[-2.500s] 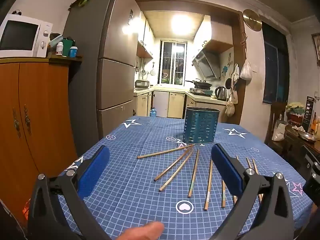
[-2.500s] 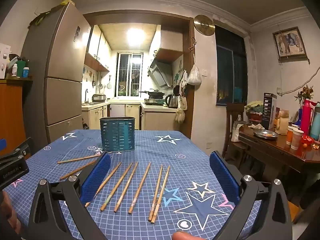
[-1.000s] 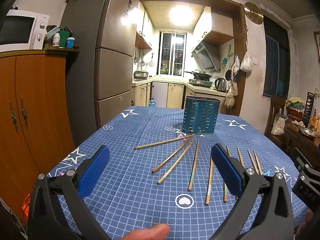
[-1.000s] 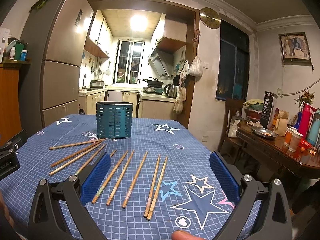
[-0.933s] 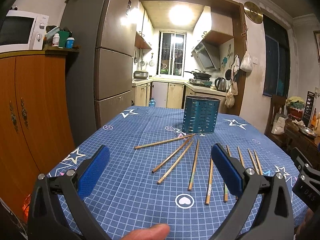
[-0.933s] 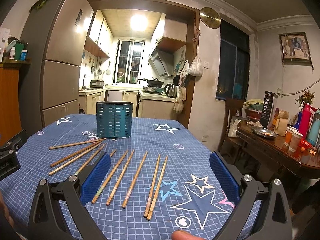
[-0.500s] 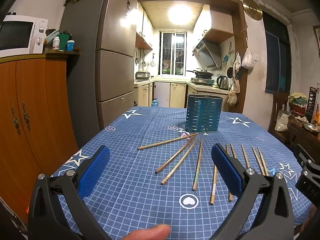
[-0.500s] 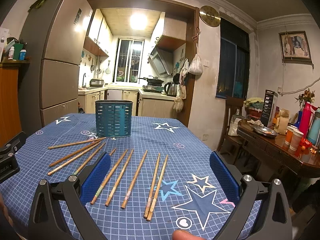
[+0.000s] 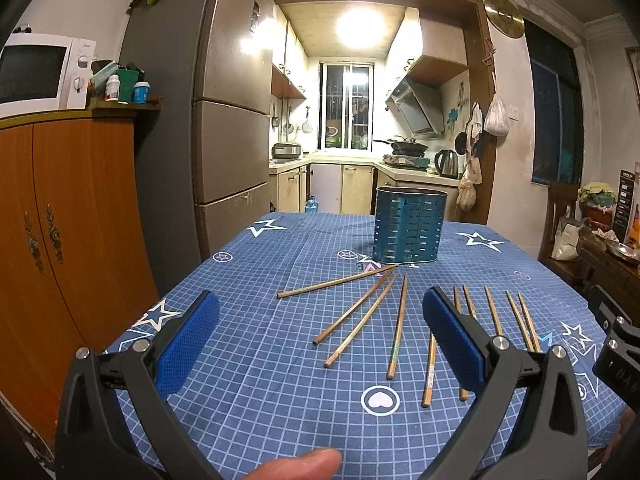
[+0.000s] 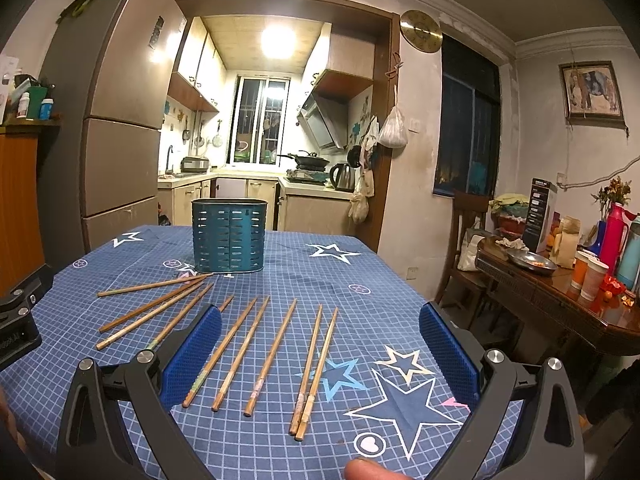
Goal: Organize utensils
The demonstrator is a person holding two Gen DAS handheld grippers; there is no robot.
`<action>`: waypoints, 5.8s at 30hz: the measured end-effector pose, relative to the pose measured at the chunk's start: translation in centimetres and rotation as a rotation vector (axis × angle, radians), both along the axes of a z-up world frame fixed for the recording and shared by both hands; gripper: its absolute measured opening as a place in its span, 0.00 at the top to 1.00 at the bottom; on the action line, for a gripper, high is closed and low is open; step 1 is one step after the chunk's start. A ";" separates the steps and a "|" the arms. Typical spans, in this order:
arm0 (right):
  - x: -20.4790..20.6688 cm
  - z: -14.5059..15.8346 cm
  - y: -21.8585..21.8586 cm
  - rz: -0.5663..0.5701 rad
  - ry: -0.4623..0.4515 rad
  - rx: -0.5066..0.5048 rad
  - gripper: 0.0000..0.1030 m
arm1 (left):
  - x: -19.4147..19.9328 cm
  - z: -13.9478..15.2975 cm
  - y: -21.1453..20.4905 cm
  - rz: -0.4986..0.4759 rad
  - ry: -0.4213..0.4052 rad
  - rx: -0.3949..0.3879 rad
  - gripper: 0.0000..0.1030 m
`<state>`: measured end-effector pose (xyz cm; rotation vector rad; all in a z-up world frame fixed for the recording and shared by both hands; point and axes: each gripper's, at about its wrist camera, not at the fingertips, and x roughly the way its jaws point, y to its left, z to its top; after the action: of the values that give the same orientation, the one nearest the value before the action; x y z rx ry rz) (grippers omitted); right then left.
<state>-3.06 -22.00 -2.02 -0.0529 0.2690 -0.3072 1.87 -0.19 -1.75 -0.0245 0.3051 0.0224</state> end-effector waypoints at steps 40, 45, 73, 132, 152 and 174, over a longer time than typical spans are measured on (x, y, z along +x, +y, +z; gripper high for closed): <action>3.0 -1.5 -3.5 0.156 0.160 0.199 0.04 | 19.2 -3.0 4.5 -0.840 0.380 0.405 0.15; 3.6 -2.0 -3.3 0.195 0.187 0.235 0.04 | 22.3 -5.5 4.0 -0.965 0.491 0.436 0.34; 7.5 -4.4 3.4 0.290 0.355 0.200 0.48 | 29.3 -9.3 9.1 -1.091 0.601 0.365 0.91; 5.2 -1.3 7.5 0.338 0.119 0.052 0.92 | 9.8 0.7 10.8 -0.461 0.214 0.023 0.95; 12.9 7.3 3.3 0.477 0.026 0.129 0.92 | 14.8 6.0 7.6 -0.545 0.199 -0.079 0.95; 18.4 12.6 1.2 0.495 0.015 0.143 0.92 | 16.7 12.4 3.5 -0.542 0.071 -0.017 0.95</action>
<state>15.33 -20.79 10.58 0.0197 0.2829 0.2047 18.60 3.36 10.65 0.0426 0.3753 -0.5178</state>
